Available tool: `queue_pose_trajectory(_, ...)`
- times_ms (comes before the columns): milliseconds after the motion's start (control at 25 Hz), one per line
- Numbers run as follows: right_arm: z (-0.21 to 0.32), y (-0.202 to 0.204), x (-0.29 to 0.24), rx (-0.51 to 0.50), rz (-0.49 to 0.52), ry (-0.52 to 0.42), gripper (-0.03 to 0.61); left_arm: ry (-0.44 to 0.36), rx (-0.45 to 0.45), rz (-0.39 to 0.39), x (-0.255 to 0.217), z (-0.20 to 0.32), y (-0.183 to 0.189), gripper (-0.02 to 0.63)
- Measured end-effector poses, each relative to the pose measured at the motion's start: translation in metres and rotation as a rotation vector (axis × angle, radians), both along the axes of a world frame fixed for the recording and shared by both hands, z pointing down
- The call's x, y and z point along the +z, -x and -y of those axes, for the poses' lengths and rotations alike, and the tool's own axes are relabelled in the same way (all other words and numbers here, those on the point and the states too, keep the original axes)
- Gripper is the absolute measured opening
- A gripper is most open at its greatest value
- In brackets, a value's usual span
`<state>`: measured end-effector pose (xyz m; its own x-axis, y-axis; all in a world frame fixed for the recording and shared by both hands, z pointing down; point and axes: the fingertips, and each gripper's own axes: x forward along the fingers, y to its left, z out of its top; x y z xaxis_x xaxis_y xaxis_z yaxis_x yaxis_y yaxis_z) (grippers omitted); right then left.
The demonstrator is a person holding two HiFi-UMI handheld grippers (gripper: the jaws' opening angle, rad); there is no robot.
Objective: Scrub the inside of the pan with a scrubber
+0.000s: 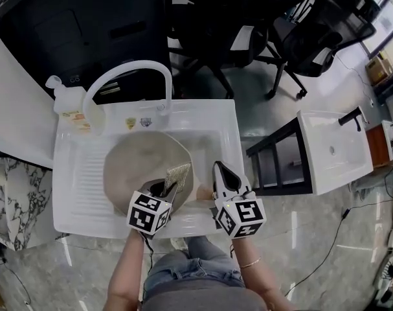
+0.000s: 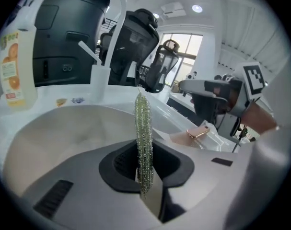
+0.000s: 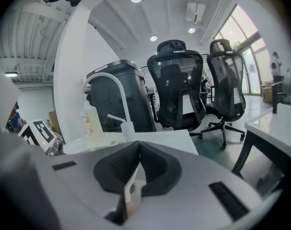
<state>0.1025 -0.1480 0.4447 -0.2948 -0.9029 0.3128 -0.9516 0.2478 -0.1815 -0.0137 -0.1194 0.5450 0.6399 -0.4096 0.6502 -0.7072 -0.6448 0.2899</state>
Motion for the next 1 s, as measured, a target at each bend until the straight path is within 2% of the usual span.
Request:
queue_pose_trajectory(160, 0.007, -0.004, 0.007, 0.005, 0.004, 0.017, 0.011, 0.032, 0.050, 0.030, 0.017, 0.006, -0.010, 0.066)
queue_pose_trajectory(400, 0.017, -0.008, 0.016, 0.006, 0.012, 0.035, 0.011, 0.040, 0.019, 0.087, 0.037, 0.034, -0.009, 0.066)
queue_pose_trajectory(640, 0.025, -0.013, 0.020, -0.003, 0.023, 0.046, 0.011, 0.085, -0.080, 0.152, 0.048, 0.061, -0.001, 0.066)
queue_pose_trajectory(1000, 0.039, 0.010, 0.024, -0.073, 0.038, 0.057, 0.011, 0.109, -0.297, 0.183, 0.058, 0.105, 0.035, 0.066)
